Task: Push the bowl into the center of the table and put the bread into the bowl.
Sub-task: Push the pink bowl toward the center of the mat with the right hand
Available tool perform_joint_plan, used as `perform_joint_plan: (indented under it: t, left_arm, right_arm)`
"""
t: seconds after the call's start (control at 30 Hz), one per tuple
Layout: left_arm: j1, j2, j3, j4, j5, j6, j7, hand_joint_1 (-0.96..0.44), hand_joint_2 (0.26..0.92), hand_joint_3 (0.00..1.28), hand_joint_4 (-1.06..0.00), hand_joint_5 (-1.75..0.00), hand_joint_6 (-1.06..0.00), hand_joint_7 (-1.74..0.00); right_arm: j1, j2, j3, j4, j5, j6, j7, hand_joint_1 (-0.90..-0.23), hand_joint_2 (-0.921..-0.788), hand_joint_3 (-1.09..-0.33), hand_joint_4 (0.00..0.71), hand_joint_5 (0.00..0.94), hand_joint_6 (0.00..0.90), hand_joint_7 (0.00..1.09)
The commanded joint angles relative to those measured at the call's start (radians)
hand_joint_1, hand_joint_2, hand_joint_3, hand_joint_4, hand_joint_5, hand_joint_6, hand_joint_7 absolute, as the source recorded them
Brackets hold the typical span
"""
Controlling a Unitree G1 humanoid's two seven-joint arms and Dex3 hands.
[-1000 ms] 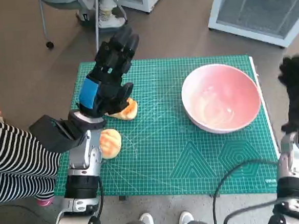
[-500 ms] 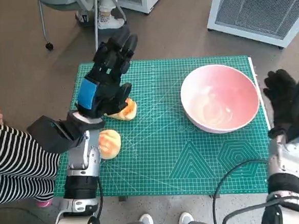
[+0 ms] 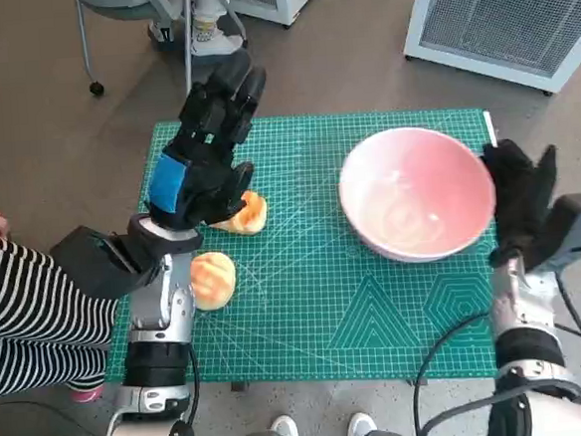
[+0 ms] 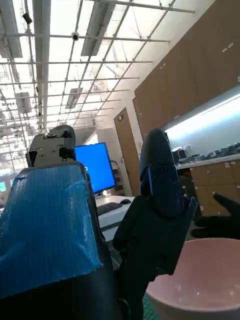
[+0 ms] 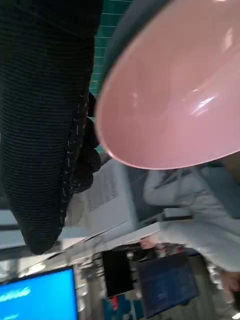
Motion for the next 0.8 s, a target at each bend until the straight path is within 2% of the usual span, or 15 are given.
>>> perform_joint_plan:
  t: [0.03, 0.4, 0.6, 0.8]
  left_arm:
    - [-0.004, 0.009, 0.010, 0.004, -0.012, -0.011, -0.008, -0.65, 0.921, 0.53, -0.06, -0.02, 0.00, -0.35]
    - [0.009, 0.017, 0.020, -0.001, -0.011, -0.012, -0.009, -0.65, 0.921, 0.53, -0.06, -0.01, 0.00, -0.33]
    - [0.012, 0.021, 0.028, 0.006, -0.010, -0.016, -0.010, -0.64, 0.921, 0.52, -0.06, -0.01, 0.00, -0.32]
    - [0.022, 0.026, 0.032, -0.001, -0.005, -0.018, -0.006, -0.63, 0.921, 0.52, -0.06, -0.01, 0.00, -0.32]
  right_arm:
    - [-0.004, 0.026, 0.004, 0.019, 0.009, 0.028, 0.022, -0.629, -0.921, -0.874, 0.161, 0.000, 0.120, 0.23]
    - [-0.036, 0.075, 0.000, 0.018, 0.023, 0.044, 0.053, -0.628, -0.921, -0.870, 0.166, 0.004, 0.135, 0.22]
    - [-0.053, 0.094, 0.001, 0.024, 0.023, 0.047, 0.062, -0.623, -0.921, -0.872, 0.168, 0.004, 0.134, 0.21]
    - [-0.074, 0.128, 0.005, 0.033, 0.019, 0.051, 0.061, -0.619, -0.921, -0.879, 0.151, 0.000, 0.133, 0.20]
